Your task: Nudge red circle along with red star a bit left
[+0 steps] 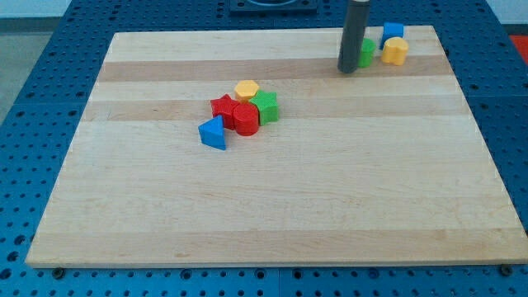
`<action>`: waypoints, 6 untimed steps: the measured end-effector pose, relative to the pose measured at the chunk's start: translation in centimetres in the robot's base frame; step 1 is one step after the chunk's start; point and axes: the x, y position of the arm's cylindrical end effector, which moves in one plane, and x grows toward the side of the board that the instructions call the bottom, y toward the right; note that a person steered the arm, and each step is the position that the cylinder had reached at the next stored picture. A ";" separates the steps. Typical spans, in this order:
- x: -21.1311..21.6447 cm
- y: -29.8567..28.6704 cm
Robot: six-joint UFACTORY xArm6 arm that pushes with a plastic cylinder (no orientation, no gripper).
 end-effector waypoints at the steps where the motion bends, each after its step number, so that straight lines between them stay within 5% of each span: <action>1: -1.8 2.1; 3: -1.6 2.0; 6: 11.1 -7.9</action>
